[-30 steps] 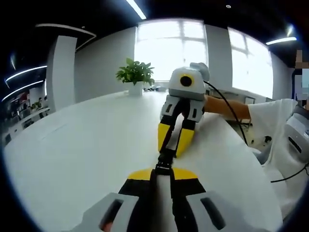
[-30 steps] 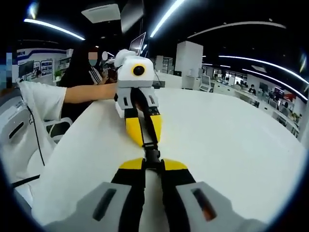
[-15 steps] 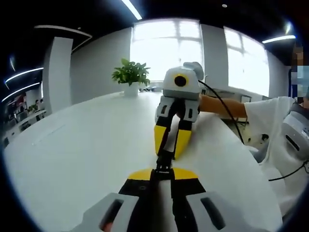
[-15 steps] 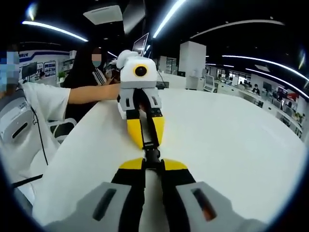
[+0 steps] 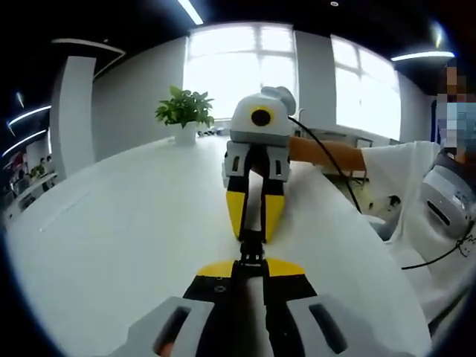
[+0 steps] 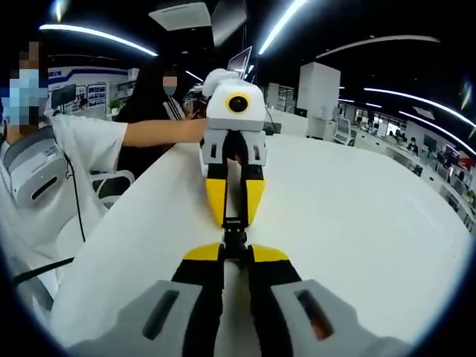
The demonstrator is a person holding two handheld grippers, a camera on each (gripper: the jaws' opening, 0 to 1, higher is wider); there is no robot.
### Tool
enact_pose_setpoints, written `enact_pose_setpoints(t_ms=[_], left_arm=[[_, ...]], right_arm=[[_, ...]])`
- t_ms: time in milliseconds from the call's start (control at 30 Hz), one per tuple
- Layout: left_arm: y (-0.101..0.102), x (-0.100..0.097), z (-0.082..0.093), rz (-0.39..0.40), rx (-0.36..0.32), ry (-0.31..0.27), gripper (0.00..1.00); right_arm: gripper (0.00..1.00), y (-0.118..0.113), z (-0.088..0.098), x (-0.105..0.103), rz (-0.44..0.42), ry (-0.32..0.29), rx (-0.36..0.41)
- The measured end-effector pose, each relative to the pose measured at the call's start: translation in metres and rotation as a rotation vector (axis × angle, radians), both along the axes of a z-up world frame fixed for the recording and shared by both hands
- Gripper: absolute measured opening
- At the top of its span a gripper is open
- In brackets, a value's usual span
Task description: Snap the two parts of the plastic buckle together until the buckle closes and remains connected.
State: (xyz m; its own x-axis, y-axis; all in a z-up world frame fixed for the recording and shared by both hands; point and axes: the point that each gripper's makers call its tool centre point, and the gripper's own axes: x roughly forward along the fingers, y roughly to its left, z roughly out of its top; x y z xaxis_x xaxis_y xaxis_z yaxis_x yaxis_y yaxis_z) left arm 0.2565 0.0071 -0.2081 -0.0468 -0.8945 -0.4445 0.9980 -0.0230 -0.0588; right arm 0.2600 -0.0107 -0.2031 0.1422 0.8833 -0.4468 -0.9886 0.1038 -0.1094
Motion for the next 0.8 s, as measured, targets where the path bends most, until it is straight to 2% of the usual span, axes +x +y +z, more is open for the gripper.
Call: enact_pose_setpoints(t_ms=[100, 133, 267, 800], left_arm=[[-0.0011, 0.001, 0.0, 0.005, 0.002, -0.007, 0.11], [-0.0021, 0.0022, 0.0007, 0.007, -0.001, -0.005, 0.11], [-0.0022, 0.0023, 0.0009, 0.031, -0.004, 0.058, 0.1], [-0.004, 0.0031, -0.0003, 0.019, 0.013, 0.042, 0.1]], right_arm=[[0.11, -0.0001, -0.0002, 0.0029, -0.008, 0.021, 0.006], [0.11, 0.0, -0.0009, 0.0025, -0.008, 0.049, 0.011], [0.11, -0.0021, -0.0011, 0.0008, -0.015, 0.085, 0.042], [0.1, 0.0028, 0.0001, -0.0039, -0.001, 0.035, 0.029]])
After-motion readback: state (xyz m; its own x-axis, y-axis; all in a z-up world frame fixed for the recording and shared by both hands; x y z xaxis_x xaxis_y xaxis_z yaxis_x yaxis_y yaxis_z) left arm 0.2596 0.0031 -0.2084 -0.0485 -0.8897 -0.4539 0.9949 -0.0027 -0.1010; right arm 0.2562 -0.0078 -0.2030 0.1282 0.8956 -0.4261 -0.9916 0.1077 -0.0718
